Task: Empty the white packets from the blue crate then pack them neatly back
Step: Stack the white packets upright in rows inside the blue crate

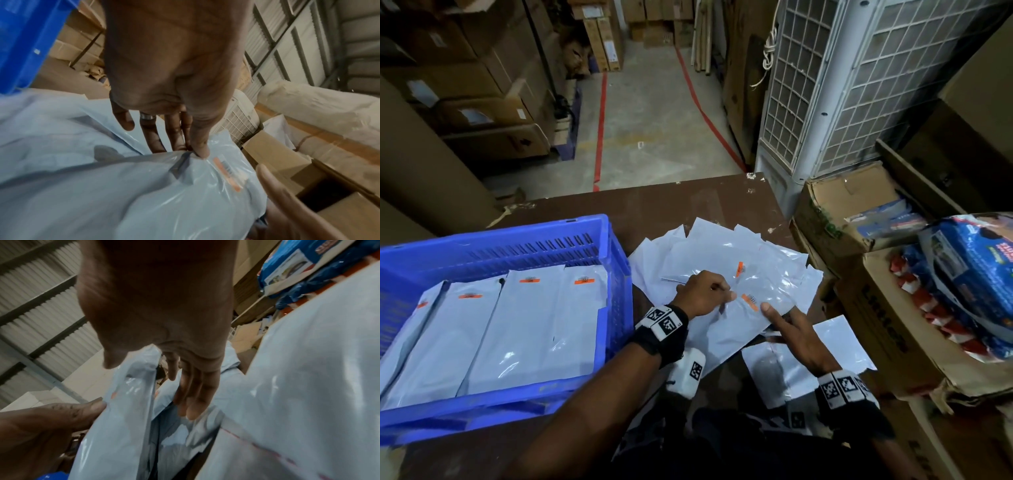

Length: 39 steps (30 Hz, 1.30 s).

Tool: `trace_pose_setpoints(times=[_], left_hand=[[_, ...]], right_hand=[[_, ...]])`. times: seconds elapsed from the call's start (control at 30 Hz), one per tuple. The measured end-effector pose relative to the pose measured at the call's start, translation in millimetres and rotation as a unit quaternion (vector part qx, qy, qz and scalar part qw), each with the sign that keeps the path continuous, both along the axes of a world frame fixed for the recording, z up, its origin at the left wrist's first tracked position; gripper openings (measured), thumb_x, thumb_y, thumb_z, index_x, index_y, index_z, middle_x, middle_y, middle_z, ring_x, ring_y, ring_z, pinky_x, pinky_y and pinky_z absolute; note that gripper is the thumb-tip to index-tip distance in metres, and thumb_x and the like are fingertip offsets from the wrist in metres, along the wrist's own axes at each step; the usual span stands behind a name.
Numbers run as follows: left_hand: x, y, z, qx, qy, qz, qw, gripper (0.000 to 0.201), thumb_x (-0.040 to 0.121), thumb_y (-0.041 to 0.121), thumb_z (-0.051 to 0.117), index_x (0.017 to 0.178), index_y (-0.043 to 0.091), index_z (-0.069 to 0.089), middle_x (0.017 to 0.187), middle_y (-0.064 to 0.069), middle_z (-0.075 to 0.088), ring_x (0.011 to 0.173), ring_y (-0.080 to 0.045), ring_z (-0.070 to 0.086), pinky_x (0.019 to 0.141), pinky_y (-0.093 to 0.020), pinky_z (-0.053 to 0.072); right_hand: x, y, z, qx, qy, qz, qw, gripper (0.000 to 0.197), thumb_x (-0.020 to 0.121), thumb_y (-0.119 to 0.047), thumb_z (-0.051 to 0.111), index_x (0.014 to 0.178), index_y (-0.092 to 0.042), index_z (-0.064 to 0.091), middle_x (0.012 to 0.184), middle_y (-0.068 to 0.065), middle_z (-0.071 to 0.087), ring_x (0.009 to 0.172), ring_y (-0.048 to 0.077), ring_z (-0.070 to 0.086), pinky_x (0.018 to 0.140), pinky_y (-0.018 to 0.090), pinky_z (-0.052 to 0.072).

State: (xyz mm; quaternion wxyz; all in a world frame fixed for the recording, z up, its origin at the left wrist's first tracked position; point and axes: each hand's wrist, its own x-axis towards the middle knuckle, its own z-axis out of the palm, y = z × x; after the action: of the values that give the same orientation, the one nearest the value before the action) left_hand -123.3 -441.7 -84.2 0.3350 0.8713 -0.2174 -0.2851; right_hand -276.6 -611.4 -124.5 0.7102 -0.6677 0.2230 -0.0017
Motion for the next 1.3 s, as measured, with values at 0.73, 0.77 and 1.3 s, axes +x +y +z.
trace_pose_setpoints(times=[0.73,0.77,1.3], left_hand=[[33,-40,-9,0.102,-0.255,-0.110,0.955,0.085,0.060,0.032,0.089,0.135,0.030,0.047,0.141,0.000,0.046,0.129,-0.027,0.039,0.101,-0.040,0.044],[36,-42,-12,0.129,-0.256,-0.136,0.948,0.100,0.057,0.040,0.091,0.142,0.031,0.039,0.150,-0.002,0.036,0.137,-0.028,0.032,0.107,-0.043,0.038],[45,-43,-31,0.279,-0.311,-0.163,0.894,0.113,0.057,0.066,0.079,0.148,0.031,0.021,0.143,-0.007,0.036,0.133,-0.030,0.033,0.112,-0.049,0.022]], right_hand=[[-22,-39,-10,0.040,0.003,-0.111,0.993,0.048,0.095,-0.012,0.059,0.139,-0.030,0.049,0.129,-0.002,0.066,0.113,0.018,0.066,0.092,0.040,0.054],[-21,-39,-9,0.026,-0.003,-0.110,0.994,0.045,0.096,-0.010,0.057,0.138,-0.027,0.050,0.127,-0.002,0.067,0.111,0.015,0.067,0.088,0.033,0.055],[-29,-41,-18,-0.093,0.064,-0.135,0.984,0.043,0.095,-0.042,0.058,0.136,-0.034,0.046,0.110,-0.009,0.066,0.087,0.000,0.064,0.068,0.011,0.046]])
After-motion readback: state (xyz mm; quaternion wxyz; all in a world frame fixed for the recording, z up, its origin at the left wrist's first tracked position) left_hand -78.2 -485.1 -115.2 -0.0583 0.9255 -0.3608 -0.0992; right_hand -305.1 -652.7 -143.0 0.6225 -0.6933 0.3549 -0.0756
